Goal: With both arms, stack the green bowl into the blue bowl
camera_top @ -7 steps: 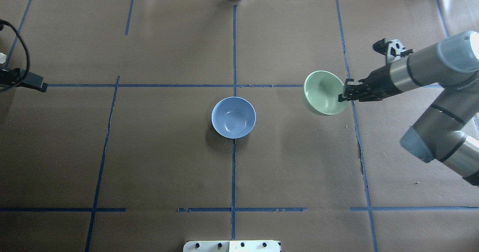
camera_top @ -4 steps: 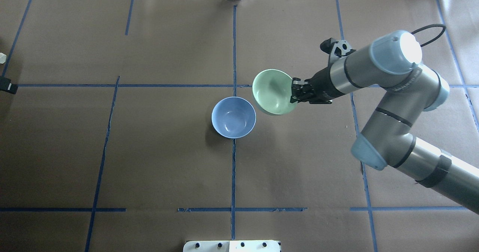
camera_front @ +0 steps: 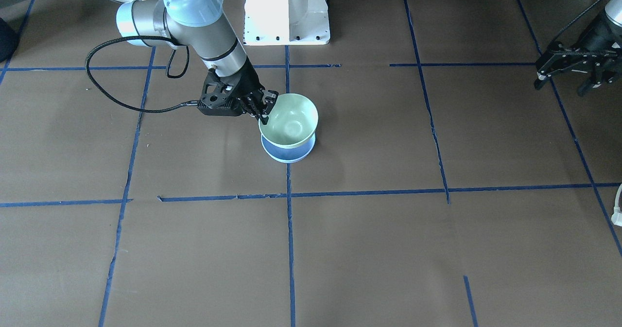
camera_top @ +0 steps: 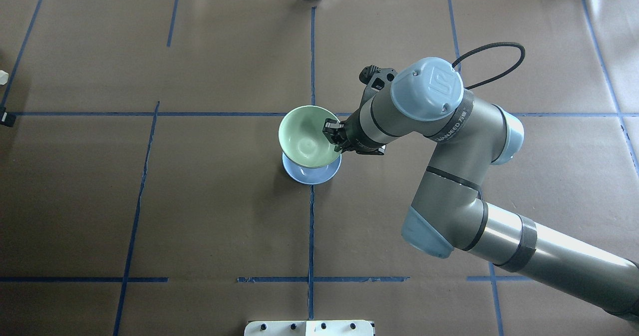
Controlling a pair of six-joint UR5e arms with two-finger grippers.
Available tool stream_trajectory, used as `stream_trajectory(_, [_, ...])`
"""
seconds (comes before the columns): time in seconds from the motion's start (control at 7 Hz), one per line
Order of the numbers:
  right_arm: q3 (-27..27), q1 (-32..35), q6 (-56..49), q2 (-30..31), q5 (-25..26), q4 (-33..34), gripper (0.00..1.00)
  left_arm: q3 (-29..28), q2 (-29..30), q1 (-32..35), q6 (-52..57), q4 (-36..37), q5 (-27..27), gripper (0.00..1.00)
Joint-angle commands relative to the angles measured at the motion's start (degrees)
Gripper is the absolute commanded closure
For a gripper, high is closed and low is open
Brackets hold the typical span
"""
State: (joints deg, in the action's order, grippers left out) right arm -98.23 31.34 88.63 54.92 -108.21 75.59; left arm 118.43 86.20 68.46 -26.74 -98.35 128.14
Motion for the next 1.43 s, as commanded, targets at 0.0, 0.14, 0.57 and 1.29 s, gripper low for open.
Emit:
stream_trajectory(0.0, [0.5,-1.1,1.0,-0.6,1.4,2.2,1.0,0.3,-0.1,0.0,-0.2,0.0,0.0,0.0])
stream_trajectory(0.14, [0.6,-1.2,1.1,-0.7,1.4,2.7,1.0,0.6,-0.1,0.0,-0.4,0.0,0.0,0.0])
stream_trajectory(0.57, [2.9,-1.6,1.2,-1.8,1.6,2.8,1.0,0.7,-0.4,0.1,-0.5,0.0,0.1,0.0])
stream_trajectory(1.29, [5.0,-1.6,2.0,-3.0,1.5,2.8,0.0,0.8,-0.4,0.1,-0.7,0.0,0.2,0.0])
